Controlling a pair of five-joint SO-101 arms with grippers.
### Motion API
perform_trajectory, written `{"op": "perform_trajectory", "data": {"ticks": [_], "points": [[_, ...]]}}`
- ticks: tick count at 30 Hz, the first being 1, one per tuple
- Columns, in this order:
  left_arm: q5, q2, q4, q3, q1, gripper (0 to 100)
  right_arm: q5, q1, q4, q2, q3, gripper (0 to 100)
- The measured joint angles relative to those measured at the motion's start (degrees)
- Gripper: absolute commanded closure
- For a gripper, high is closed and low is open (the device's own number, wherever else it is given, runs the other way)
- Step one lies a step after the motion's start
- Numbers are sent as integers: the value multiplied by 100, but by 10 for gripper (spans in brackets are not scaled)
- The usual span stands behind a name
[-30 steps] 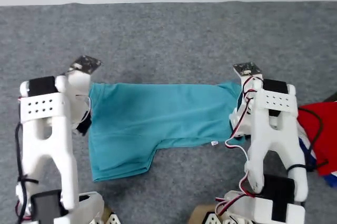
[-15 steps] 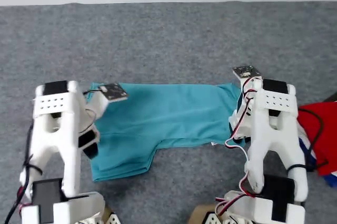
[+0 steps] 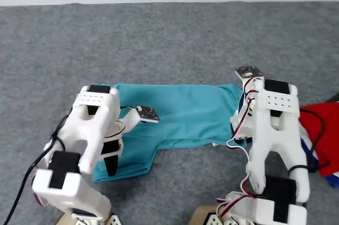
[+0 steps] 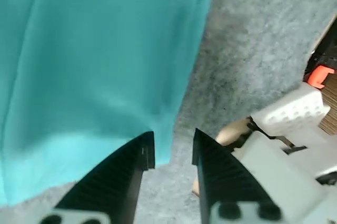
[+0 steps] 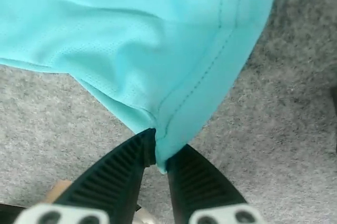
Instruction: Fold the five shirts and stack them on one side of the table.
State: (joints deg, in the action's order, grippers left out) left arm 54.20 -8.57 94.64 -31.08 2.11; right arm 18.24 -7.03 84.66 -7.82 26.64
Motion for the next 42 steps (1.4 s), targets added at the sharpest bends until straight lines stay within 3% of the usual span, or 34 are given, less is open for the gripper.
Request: {"op": "perform_trajectory", "data": {"ticks": [17, 29, 36, 42], "points": [[422, -53, 105, 475, -615, 867, -35, 0, 0, 0, 0, 988], [422, -941, -448, 484, -747, 871, -35, 0, 0, 0, 0, 988], [422, -976, -466, 492, -747, 998, -35, 0, 0, 0, 0, 988], [422, -976, -422, 527, -747, 998, -35, 0, 0, 0, 0, 988]]}}
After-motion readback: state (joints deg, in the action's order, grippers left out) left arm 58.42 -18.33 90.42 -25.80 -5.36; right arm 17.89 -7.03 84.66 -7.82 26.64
